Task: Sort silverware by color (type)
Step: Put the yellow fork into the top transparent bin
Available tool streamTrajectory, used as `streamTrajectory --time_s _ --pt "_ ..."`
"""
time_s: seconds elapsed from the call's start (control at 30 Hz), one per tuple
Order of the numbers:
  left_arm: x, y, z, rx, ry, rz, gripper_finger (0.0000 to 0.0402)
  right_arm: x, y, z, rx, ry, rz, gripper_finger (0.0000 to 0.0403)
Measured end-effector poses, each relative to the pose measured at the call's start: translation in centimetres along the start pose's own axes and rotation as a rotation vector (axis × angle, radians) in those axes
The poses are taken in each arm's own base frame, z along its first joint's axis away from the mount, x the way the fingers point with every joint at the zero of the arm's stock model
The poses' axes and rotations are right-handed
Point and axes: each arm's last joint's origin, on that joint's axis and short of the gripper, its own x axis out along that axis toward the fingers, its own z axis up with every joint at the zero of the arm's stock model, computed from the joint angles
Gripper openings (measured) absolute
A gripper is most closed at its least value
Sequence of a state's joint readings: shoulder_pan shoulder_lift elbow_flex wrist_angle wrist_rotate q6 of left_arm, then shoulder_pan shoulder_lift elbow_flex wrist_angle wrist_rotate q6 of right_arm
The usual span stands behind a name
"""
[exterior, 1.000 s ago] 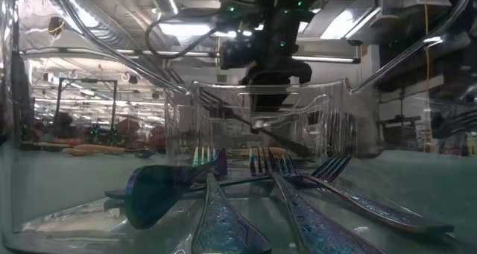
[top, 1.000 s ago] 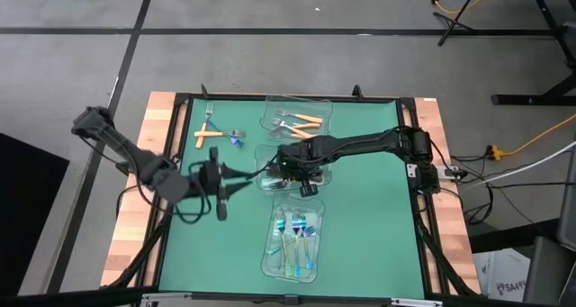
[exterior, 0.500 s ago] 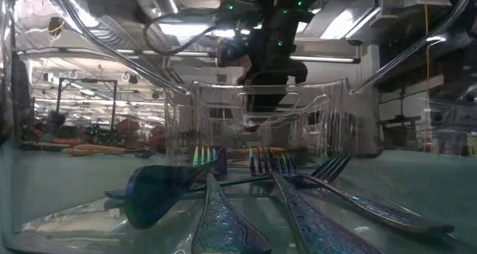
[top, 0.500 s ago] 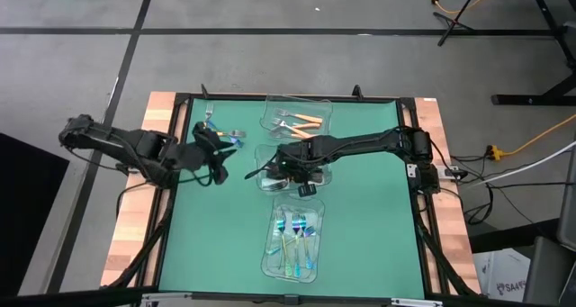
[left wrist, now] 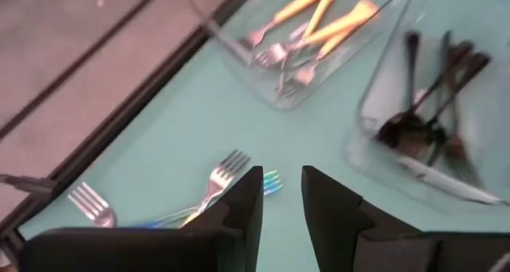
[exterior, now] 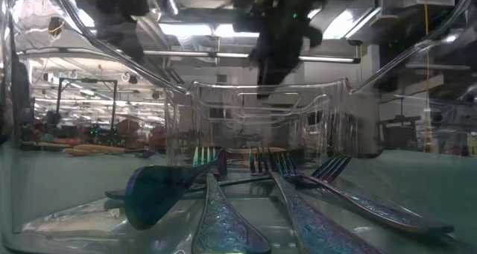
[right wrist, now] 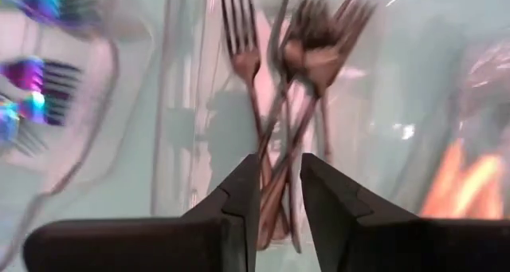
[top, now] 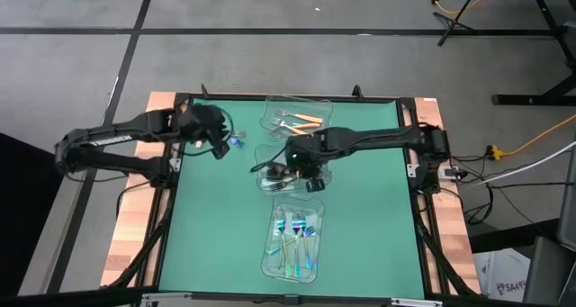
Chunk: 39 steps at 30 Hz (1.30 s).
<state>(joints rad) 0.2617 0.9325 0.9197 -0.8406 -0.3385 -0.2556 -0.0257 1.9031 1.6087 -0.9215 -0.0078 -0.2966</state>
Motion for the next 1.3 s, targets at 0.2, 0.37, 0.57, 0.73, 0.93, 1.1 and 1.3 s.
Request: streamTrajectory --time_s 0.2,0.37,0.57,0.73,0.93,1.1,1.3 --pt "2.7 2.8 0.7 0.026 0.108 0.036 0.0082 -5.2 0.2 -0.4 -0.001 -0.128 -0.039 0.0083" --pt "6.1 5.2 0.7 0.072 0.249 0.023 0.0082 -9.2 0.4 -1.2 -0.002 -0.22 -0.077 0.0083" --pt "10.2 7.8 -0.1 0.15 0.42 -0.036 0.0082 -12.0 0.6 -2.3 -0.036 -0.241 -0.153 0.0083" --pt "13.4 9.3 -1.4 0.22 0.562 -0.072 0.0082 -12.3 0.6 -2.6 -0.039 -0.228 -0.157 0.0083" --pt "16.1 9.8 -2.9 0.264 0.697 -0.128 0.0082 -12.3 0.7 -2.7 -0.04 -0.22 -0.154 0.0083" --pt "17.4 9.8 -3.6 0.275 0.749 -0.132 0.0082 -12.2 0.7 -2.8 -0.041 -0.207 -0.15 0.0083" --pt "18.1 10.0 -3.9 0.298 0.787 -0.083 0.0082 -12.2 0.7 -2.8 -0.041 -0.203 -0.149 0.0083"
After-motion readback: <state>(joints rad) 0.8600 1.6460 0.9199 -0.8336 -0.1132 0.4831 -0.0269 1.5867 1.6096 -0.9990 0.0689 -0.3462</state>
